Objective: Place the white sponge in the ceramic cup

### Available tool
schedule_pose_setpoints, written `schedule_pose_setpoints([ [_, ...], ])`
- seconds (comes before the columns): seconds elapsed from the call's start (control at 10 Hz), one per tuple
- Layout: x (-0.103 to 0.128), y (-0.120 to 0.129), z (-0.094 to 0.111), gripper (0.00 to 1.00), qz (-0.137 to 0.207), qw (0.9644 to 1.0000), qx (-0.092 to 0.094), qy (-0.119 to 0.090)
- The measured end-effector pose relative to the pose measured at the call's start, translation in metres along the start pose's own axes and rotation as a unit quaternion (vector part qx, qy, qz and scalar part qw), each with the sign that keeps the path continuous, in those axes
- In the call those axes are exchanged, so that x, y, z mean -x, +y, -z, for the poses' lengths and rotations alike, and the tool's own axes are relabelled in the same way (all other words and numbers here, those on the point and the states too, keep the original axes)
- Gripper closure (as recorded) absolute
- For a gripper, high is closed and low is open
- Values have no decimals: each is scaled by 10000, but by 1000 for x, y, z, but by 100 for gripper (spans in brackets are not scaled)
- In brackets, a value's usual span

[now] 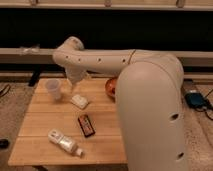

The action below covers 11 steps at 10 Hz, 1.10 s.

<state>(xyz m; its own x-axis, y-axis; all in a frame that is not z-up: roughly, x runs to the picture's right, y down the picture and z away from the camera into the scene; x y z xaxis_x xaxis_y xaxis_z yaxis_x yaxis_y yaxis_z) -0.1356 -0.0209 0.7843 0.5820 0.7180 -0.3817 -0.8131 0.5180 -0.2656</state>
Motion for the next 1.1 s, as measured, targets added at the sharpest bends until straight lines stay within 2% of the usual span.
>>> schedule_pose_setpoints([
  [1.1,0,0,-1,20,-1,10000,3,2],
])
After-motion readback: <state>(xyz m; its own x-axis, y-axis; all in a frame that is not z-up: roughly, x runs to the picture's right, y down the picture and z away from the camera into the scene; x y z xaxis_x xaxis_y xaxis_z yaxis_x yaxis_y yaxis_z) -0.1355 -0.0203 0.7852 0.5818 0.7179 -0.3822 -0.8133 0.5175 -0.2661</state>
